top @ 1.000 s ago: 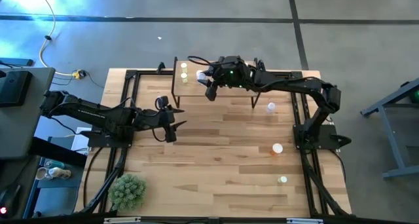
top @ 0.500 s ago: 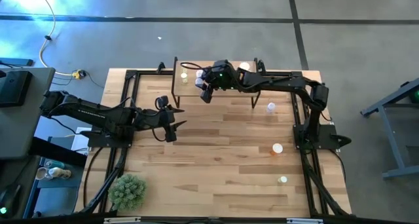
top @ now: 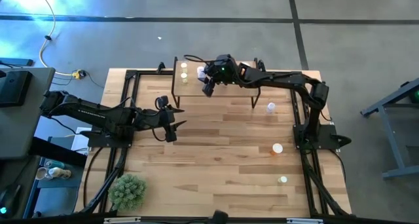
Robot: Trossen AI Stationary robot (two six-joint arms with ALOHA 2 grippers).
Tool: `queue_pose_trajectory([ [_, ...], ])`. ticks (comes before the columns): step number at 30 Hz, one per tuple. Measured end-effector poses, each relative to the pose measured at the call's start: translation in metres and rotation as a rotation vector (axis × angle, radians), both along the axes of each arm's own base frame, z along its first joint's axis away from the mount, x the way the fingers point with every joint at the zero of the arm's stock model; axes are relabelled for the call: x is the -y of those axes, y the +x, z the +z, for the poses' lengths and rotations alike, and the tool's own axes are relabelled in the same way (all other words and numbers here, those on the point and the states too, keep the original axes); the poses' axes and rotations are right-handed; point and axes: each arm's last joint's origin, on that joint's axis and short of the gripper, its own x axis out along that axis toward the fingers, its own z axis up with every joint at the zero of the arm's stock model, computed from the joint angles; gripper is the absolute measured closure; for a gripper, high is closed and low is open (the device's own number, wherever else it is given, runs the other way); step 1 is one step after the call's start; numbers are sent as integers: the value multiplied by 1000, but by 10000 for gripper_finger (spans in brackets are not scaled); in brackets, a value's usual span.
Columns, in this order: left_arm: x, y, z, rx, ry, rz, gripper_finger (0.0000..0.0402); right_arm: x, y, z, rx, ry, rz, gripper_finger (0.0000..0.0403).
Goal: Pick and place medicine bottles onto shelf by color
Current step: Put the white pill bottle aligned with the other white pill bottle on the shelf
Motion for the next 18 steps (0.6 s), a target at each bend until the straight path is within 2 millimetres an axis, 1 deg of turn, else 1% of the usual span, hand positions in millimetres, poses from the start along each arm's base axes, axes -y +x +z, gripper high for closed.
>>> queue_pose_trajectory([
  [7,0,0,0,0,0,0,204,8,-2,-1,12,-1,-21,265],
  [12,0,0,0,-3,0,0,204,3,1,-2,27,38,36,265],
  [18,0,0,0,-8,6,-3,204,-2,3,-2,27,56,49,265],
])
